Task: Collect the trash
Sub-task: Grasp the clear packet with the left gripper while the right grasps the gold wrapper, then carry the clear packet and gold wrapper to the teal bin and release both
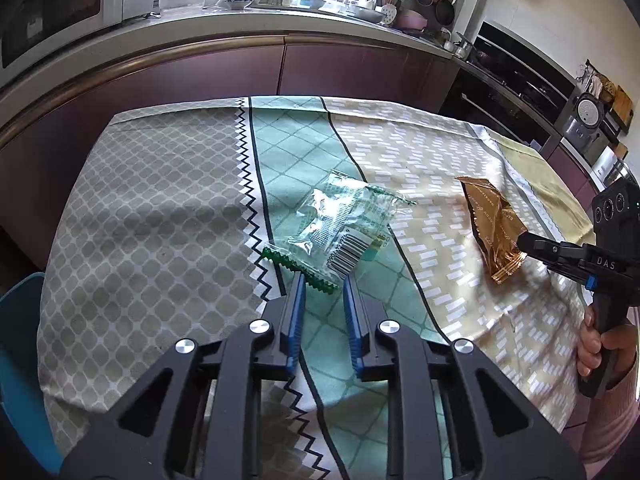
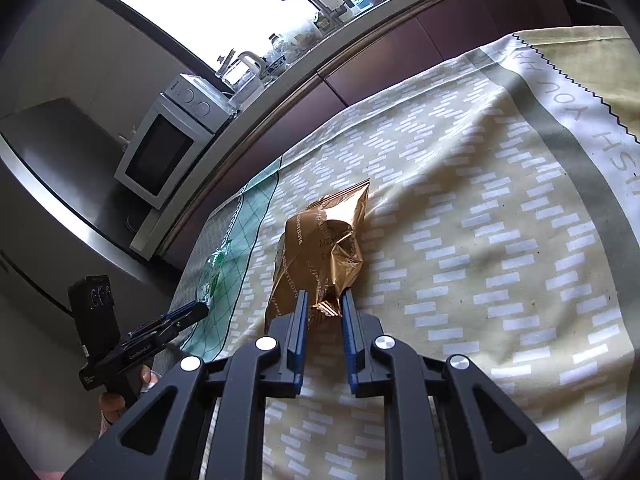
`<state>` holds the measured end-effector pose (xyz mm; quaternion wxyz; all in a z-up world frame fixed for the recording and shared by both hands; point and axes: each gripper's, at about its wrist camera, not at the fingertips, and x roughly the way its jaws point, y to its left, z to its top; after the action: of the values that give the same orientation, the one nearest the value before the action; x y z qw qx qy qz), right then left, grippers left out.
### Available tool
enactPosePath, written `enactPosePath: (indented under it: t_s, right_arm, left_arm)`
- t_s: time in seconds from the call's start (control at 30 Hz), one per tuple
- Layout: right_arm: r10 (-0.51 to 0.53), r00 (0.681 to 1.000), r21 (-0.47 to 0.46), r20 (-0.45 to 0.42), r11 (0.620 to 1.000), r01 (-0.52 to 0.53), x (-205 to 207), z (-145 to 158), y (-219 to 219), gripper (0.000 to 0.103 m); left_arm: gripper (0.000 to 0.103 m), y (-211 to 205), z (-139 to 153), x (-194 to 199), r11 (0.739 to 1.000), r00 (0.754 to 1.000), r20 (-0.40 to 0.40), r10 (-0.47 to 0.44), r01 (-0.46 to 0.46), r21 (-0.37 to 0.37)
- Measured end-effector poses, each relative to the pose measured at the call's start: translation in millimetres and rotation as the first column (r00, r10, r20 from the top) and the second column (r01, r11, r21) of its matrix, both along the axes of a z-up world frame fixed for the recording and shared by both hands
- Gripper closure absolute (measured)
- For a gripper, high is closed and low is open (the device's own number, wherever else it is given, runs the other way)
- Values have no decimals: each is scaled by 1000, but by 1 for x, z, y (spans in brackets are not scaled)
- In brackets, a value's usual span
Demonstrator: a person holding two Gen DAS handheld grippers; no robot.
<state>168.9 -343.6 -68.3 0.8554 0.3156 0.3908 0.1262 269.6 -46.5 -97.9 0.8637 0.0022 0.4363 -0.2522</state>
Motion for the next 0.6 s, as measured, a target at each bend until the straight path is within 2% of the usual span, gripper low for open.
enactPosePath:
  t_s: [0.3,0.6]
  right_arm:
    - [13,999,44,29,999,-14,-3,1,-1,91]
    - [70,995,59,77,995,-74,-8,15,19,91]
  left_arm:
    - [88,5,12,-11,1000,999,32,7,-6,-28]
    - [88,23,36,-41,999,994,104,26,-22,-42]
